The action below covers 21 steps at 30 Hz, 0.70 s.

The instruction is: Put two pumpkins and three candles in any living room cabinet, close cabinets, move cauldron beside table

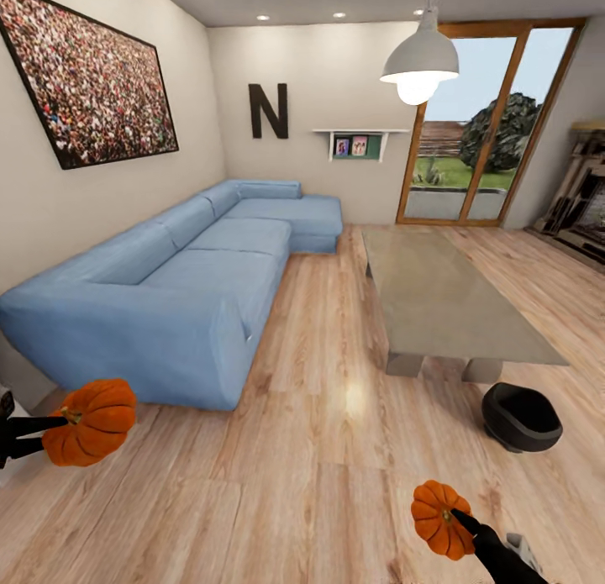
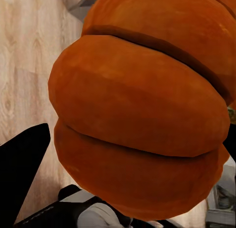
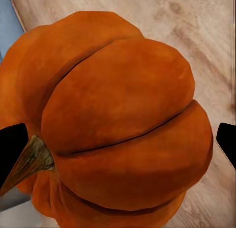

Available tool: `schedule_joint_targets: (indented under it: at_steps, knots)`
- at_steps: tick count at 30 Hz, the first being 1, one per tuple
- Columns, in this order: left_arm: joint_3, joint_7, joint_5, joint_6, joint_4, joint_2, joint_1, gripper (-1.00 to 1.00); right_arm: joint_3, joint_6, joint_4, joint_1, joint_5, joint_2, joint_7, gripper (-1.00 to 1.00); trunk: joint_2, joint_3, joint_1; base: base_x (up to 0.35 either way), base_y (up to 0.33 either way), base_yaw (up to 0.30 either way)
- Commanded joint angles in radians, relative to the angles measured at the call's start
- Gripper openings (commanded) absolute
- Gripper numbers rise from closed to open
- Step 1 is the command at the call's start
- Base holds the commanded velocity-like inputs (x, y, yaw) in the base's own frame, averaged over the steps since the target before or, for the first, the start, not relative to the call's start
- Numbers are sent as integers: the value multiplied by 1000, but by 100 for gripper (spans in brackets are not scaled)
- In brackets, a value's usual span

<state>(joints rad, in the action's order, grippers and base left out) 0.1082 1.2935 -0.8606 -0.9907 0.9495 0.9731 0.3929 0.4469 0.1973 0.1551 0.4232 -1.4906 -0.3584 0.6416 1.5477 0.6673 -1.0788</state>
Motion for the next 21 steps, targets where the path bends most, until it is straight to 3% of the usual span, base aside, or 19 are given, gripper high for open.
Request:
schedule_joint_targets:
  at_steps: [1, 4, 9, 11, 13, 15, 17, 18, 20, 21]
  knots:
    - [11, -4, -10, -8, 0, 1, 3, -100, 2, 5, 0, 0, -11, -1, 3, -100, -7, -3, 4, 0, 0, -266]
    - [20, -16, 13, -7, 1, -6, 3, -100, 2, 4, 0, 0, -10, -1, 3, -100, -28, -15, 16, 0, 0, -266]
    - [20, -29, 107, -7, 51, -17, 3, -100, 2, 5, 0, 1, -10, -1, 3, -100, -63, -35, 35, 0, 0, -266]
    - [21, -32, 153, -6, 95, -40, 3, -100, 2, 5, 0, 1, -10, -1, 3, -100, -77, -43, 42, 0, 0, -266]
    - [22, -55, 224, -6, 128, -86, 6, -100, 1, 5, 0, 1, -10, -1, 3, -100, -91, -51, 50, 0, 0, -266]
    - [22, -99, 270, -6, 140, -129, 11, -100, 1, 5, 0, 1, -10, -1, 3, -100, -105, -59, 58, 0, 0, -266]
    - [23, -157, 292, -7, 167, -183, 14, -100, 1, 5, -1, 0, -10, -2, 3, -100, -119, -67, 65, 0, 0, -265]
    - [25, -216, 298, -8, 198, -231, 15, -100, 1, 5, -1, 1, -10, -2, 3, -100, -126, -71, 69, 0, 0, -265]
    - [29, -318, 301, -9, 226, -297, 17, -100, 1, 7, 0, 1, -10, -2, 3, -100, -140, -79, 77, 0, 0, -265]
    - [31, -399, 302, -9, 235, -340, 17, -100, 1, 7, 0, 0, -9, -2, 3, -100, -147, -83, 81, 0, 0, -264]
